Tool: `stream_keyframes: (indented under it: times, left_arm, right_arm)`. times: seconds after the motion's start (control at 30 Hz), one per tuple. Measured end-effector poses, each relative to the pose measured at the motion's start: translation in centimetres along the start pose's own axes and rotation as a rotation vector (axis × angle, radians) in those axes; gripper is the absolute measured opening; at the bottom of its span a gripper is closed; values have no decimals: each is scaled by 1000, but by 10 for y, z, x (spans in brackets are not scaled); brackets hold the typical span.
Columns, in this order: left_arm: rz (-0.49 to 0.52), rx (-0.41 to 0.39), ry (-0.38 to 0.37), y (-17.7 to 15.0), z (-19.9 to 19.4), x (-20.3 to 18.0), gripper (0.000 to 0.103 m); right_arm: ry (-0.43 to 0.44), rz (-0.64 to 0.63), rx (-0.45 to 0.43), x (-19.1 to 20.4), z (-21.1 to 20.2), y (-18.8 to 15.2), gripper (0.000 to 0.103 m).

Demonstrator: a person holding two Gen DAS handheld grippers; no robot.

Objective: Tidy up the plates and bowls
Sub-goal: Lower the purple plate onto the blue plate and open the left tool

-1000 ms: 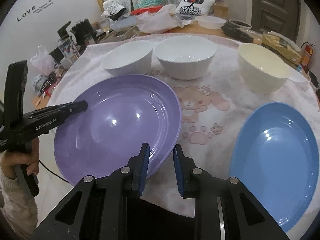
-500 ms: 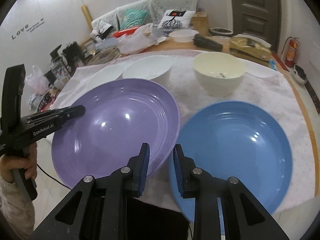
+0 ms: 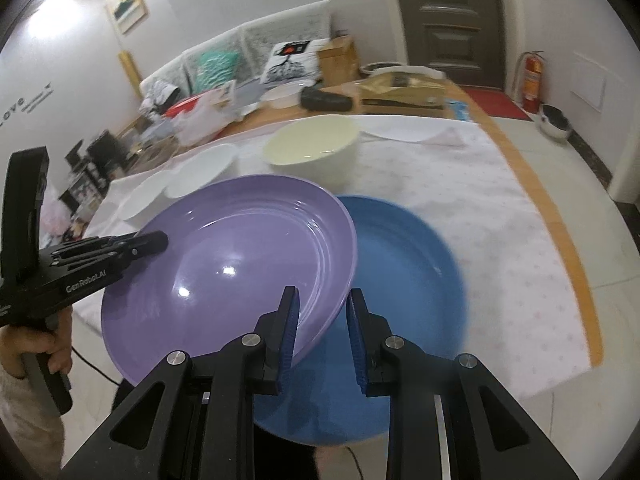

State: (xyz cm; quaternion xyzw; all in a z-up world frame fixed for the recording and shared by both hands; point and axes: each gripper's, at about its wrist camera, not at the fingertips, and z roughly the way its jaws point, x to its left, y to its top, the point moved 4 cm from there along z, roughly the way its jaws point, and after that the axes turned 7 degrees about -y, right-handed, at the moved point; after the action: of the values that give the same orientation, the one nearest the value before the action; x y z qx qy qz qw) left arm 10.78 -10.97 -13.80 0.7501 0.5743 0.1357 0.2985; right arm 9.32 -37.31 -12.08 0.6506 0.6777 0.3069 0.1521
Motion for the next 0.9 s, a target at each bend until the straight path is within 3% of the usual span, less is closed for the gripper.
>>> stream_keyframes:
  times: [0.4,0.9]
  left_arm:
    - [101,58,-4,3,36,-45,16]
    - [155,101,32,-5,52,-49,16]
  right_arm:
    - [-65,55,7,-52,0,-15,19]
    - [-78,28,25,-54,6,-20,19]
